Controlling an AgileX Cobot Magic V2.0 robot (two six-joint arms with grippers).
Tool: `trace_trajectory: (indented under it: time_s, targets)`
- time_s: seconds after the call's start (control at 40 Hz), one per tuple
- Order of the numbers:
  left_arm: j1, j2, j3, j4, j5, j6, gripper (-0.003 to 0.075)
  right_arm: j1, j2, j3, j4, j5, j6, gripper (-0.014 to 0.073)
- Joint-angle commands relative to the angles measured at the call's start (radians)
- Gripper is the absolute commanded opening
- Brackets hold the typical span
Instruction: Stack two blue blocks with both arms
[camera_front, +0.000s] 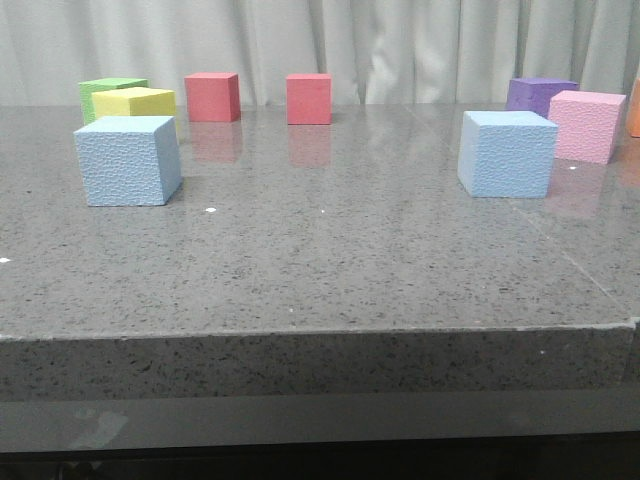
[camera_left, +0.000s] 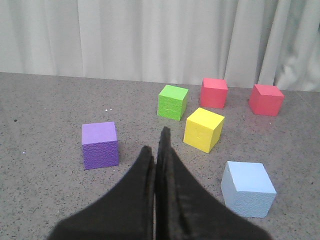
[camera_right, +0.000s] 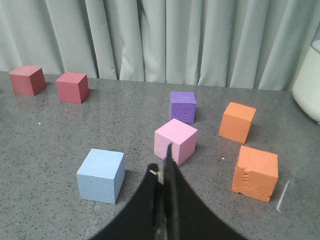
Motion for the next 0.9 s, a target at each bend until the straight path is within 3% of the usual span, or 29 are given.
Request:
trace_trajectory:
  time_s: [0.0,0.13,0.2,0.25,0.58,0.7,0.88]
  targets:
    - [0.0,0.013,-0.032,0.01,-0.089,-0.006,0.0053,0.0,0.013,-0.032,-0.006,-0.094,-0.006,0.0127]
    - [0.0,0.013,-0.032,0.044,-0.098,-0.006,0.0359,0.0,0.013,-0.032,-0.006,-0.091,-0.006,0.0461]
    - [0.0,0.013,-0.032,0.054,-0.119,-0.006,0.0524,0.0,0.013,-0.032,-0.006,-0.09,-0.006,0.0549]
    - [0.0,0.013,-0.032,0.054,-0.134,-0.006,0.0581,0.0,0.013,-0.032,-0.006,-0.09,-0.006,0.0568]
    - [0.0,0.013,-0.032,0.054,-0.142,-0.006,0.0599,0.0,0.013,-0.032,-0.004,-0.09,-0.005,0.0561]
    - [0.0,0.013,-0.032,0.054,-0.142,-0.006,0.0599,0.0,0.013,-0.032,0.085,-0.087,-0.005,0.0561]
    - [0.0,0.013,-0.032,0.054,-0.142,-0.006,0.0599,0.0,0.064,-0.077,0.107,-0.018,-0.005,0.0562]
